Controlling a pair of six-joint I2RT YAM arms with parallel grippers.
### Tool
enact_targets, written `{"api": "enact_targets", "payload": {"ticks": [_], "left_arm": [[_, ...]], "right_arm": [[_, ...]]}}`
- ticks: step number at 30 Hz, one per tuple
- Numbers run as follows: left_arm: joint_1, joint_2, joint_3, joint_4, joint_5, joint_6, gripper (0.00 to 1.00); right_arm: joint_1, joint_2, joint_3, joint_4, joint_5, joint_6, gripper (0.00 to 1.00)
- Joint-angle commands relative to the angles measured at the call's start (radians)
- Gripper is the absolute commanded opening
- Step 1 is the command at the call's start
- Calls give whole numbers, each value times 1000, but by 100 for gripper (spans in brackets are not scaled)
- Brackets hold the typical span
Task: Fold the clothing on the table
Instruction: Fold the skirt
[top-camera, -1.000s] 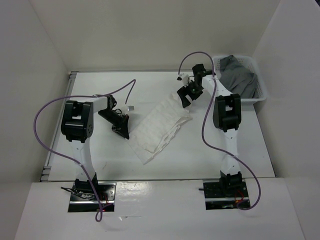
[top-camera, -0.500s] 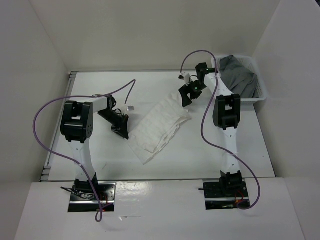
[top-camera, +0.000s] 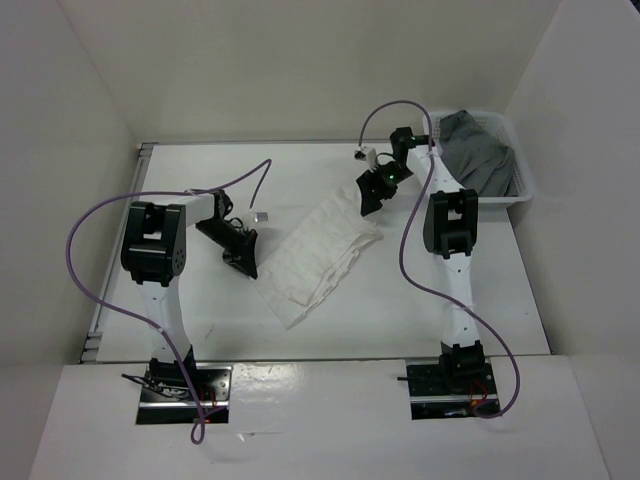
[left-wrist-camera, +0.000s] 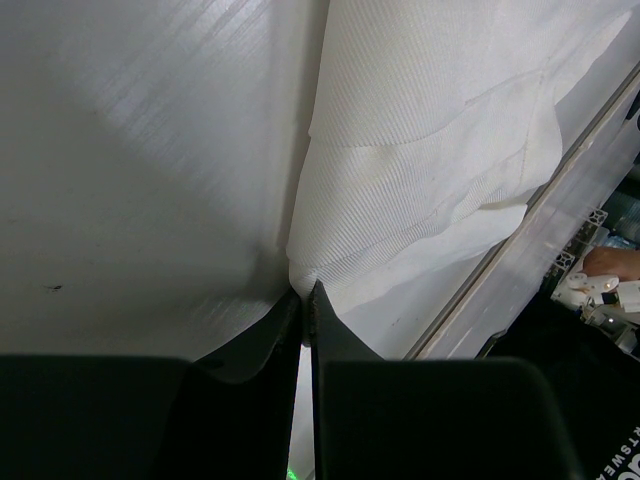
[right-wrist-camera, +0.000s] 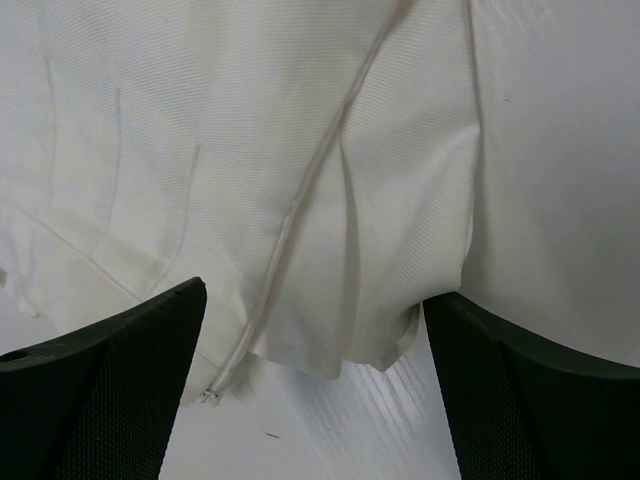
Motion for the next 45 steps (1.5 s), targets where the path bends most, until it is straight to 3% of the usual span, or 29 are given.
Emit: {"api": "enact_targets", "payload": {"ticks": [1, 11, 15, 23, 31, 42, 45], "left_arm": [[5, 15, -16, 91, -161, 53, 13], [5, 15, -16, 91, -161, 53, 13], [5, 15, -16, 91, -161, 53, 13], [5, 24, -7, 91, -152, 53, 13], [5, 24, -7, 91, -152, 44, 13], [5, 42, 11, 91, -152, 44, 13], [5, 42, 21, 91, -152, 35, 13]], "right_arm": [[22, 82, -14, -107, -9, -13, 93], [32, 82, -33, -107, -19, -4, 84], [32, 82, -33, -97, -19, 5, 65], [32, 82, -42, -97, -19, 14, 60], [32, 100, -33, -107, -19, 23, 37], [32, 96, -5, -116, 15, 54, 0], [41, 25, -14, -78, 58, 75, 0]]}}
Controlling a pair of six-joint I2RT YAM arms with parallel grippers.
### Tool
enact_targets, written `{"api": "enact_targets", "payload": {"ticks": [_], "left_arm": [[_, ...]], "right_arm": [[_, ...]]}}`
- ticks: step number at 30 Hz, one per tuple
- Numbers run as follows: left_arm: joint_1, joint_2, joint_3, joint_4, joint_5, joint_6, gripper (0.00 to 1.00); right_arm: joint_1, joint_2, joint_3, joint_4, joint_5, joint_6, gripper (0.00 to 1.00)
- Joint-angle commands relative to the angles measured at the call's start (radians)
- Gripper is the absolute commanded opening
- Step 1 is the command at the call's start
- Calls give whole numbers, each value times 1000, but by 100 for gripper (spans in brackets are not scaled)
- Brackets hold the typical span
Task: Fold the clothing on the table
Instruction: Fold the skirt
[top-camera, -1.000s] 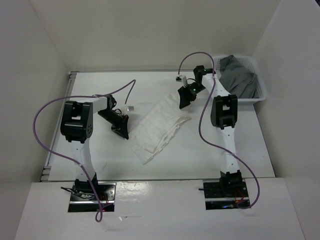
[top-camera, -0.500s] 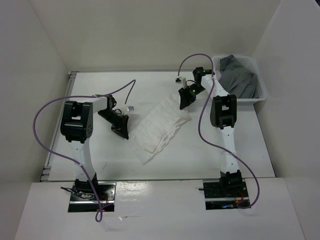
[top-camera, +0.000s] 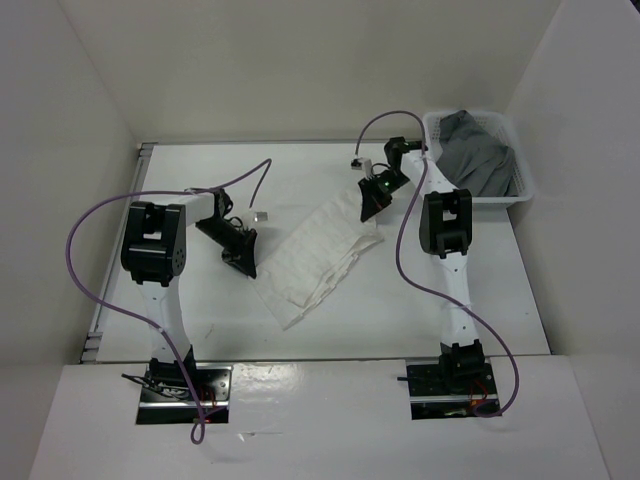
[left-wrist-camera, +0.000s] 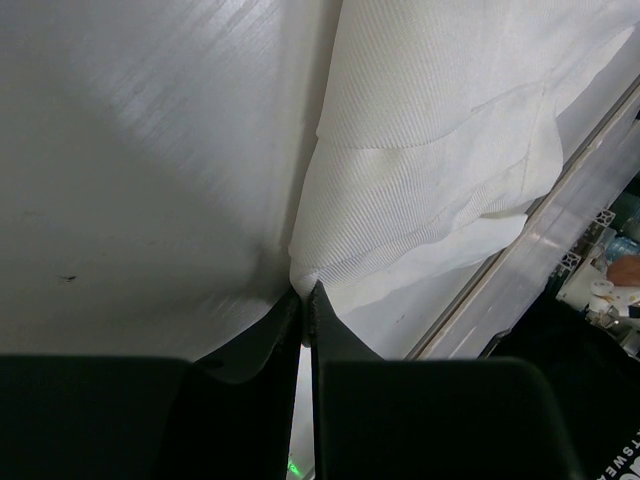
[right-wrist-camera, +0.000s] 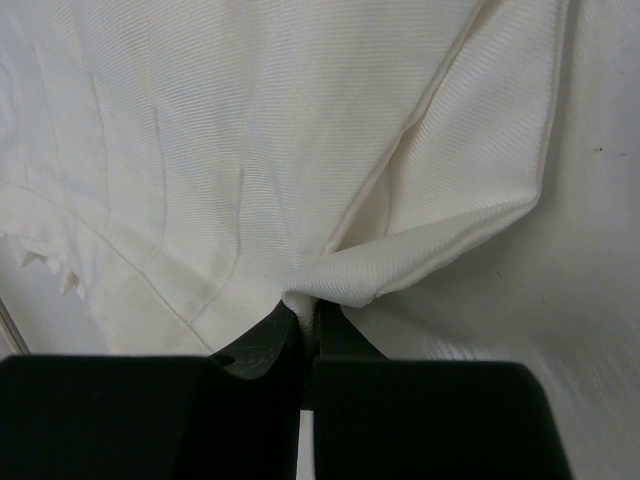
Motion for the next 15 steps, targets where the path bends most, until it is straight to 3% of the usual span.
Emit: {"api": "enact_targets", "payload": {"ticks": [1, 15], "left_arm": [[5, 42, 11, 100, -135, 37, 13], [5, 102, 107, 82, -115, 8, 13]], "right_arm": [[23, -65, -31, 9, 150, 4, 0], [216, -416, -143, 31, 354, 16, 0]]}}
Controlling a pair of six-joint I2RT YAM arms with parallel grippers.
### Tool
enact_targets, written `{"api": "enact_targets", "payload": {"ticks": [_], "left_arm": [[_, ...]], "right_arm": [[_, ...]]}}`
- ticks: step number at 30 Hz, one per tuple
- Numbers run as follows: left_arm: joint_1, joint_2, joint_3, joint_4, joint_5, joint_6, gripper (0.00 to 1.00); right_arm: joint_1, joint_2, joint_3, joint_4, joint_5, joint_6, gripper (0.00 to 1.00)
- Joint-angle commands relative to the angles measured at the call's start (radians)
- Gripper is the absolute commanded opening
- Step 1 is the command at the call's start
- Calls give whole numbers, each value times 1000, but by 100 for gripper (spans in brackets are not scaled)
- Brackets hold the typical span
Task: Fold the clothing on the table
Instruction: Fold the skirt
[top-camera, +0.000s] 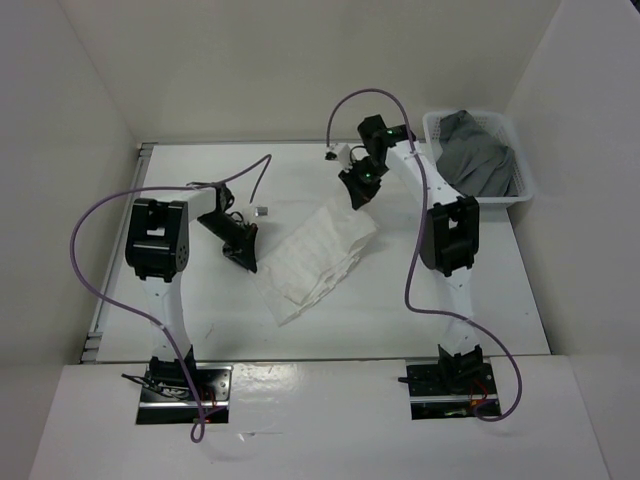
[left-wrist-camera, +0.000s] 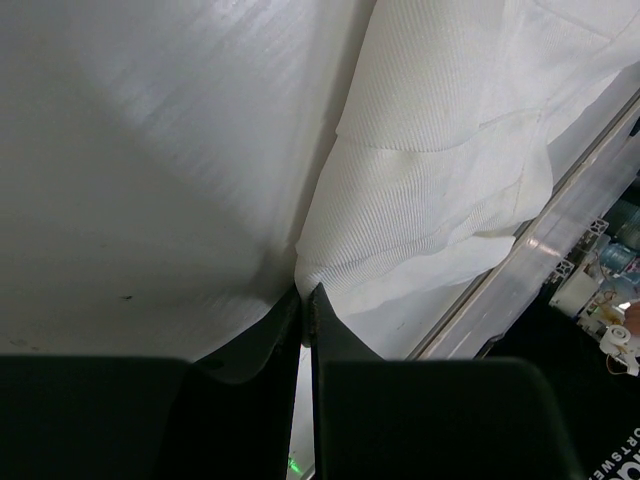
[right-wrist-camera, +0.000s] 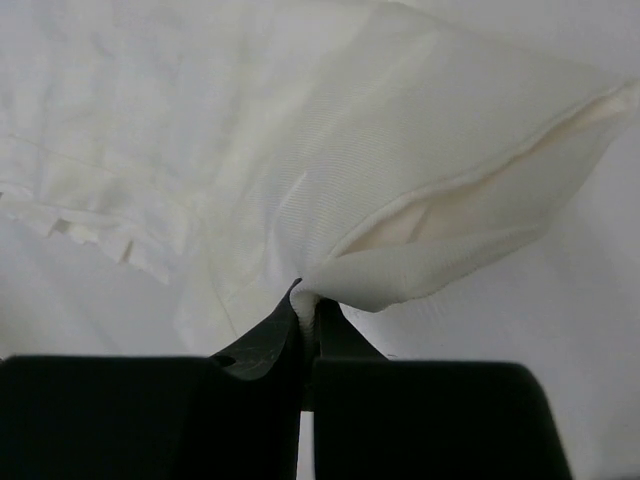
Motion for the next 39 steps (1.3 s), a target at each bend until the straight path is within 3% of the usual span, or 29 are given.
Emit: {"api": "enact_targets", "payload": {"ticks": [1, 17, 39], "left_arm": [[5, 65, 34, 103, -101, 31, 13], [5, 83, 62, 102, -110, -17, 13], [14, 74, 71, 102, -121, -35, 13]], "right_arm": [[73, -119, -22, 4, 58, -4, 0], [409, -151, -75, -46, 154, -51, 0], [551, -58, 41, -76, 144, -13, 0]]}}
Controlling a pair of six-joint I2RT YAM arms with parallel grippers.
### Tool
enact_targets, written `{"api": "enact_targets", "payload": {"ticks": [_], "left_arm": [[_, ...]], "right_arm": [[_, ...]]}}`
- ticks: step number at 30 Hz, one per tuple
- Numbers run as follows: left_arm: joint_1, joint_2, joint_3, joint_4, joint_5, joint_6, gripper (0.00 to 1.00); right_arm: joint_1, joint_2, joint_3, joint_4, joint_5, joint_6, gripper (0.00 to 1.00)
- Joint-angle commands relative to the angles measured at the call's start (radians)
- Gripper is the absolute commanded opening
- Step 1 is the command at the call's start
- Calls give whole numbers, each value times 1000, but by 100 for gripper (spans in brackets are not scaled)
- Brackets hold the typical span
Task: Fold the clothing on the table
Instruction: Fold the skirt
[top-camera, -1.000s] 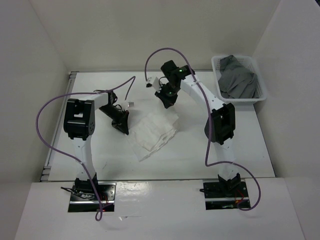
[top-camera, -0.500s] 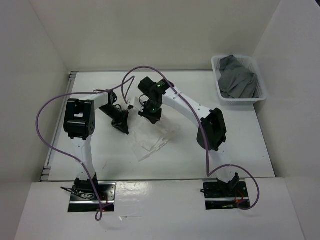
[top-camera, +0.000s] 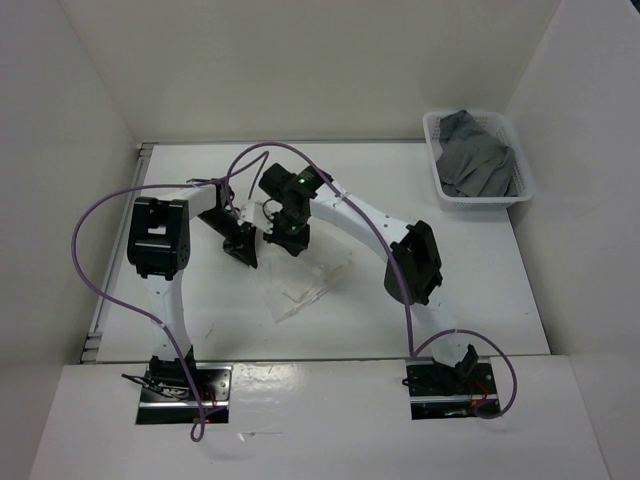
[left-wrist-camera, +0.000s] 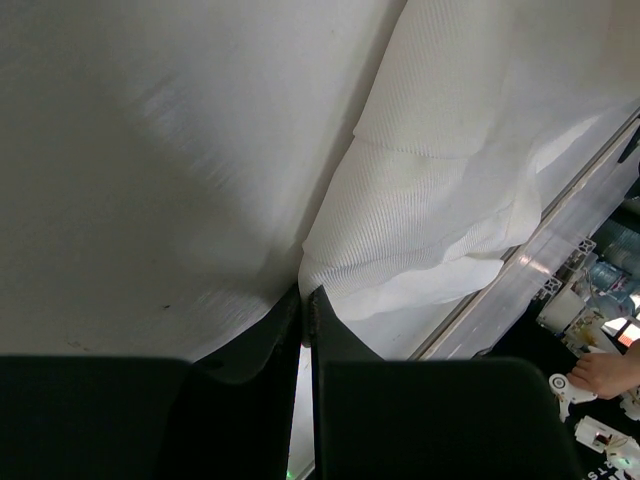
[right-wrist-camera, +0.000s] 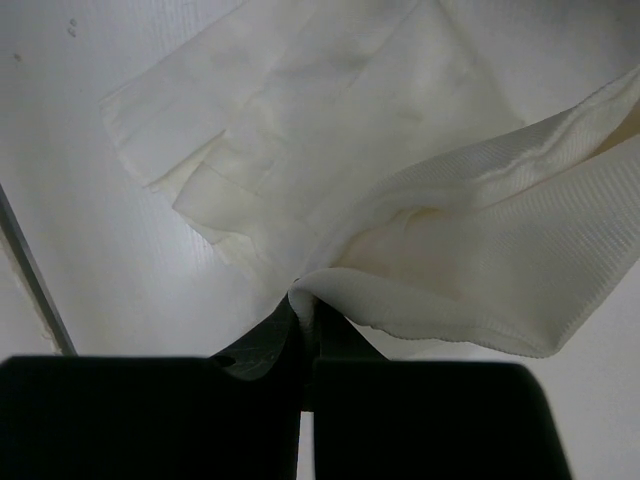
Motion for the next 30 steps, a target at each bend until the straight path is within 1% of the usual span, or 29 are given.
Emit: {"api": "enact_targets", "payload": {"ticks": [1, 5, 6, 8, 10, 11, 14, 18, 23, 26, 30], "left_arm": [[10, 41, 9, 110, -109, 22, 13], [10, 41, 0, 110, -100, 22, 13], [10, 41, 0, 110, -100, 22, 13], [10, 41, 0, 110, -100, 22, 13], [10, 41, 0, 110, -100, 22, 13], [10, 41, 0, 110, -100, 22, 13], [10, 41, 0, 110, -100, 22, 13], [10, 41, 9, 110, -100, 22, 13], [10, 41, 9, 110, -100, 22, 13], [22, 20, 9, 110, -100, 22, 13], [44, -18, 9, 96, -100, 22, 13]], "right_arm": [[26, 18, 43, -29, -13, 20, 0], [46, 38, 33, -38, -13, 20, 0], [46, 38, 33, -38, -13, 20, 1], [57, 38, 22, -38, -22, 20, 10], [66, 38, 13, -38, -31, 20, 29], [66, 38, 13, -38, -31, 20, 31], [66, 38, 23, -49, -42, 20, 45], [66, 38, 54, -60, -51, 20, 50], [66, 28, 74, -60, -28, 29, 50], [31, 9, 83, -60, -10, 40, 50], [-51, -2, 93, -60, -10, 60, 50]]}}
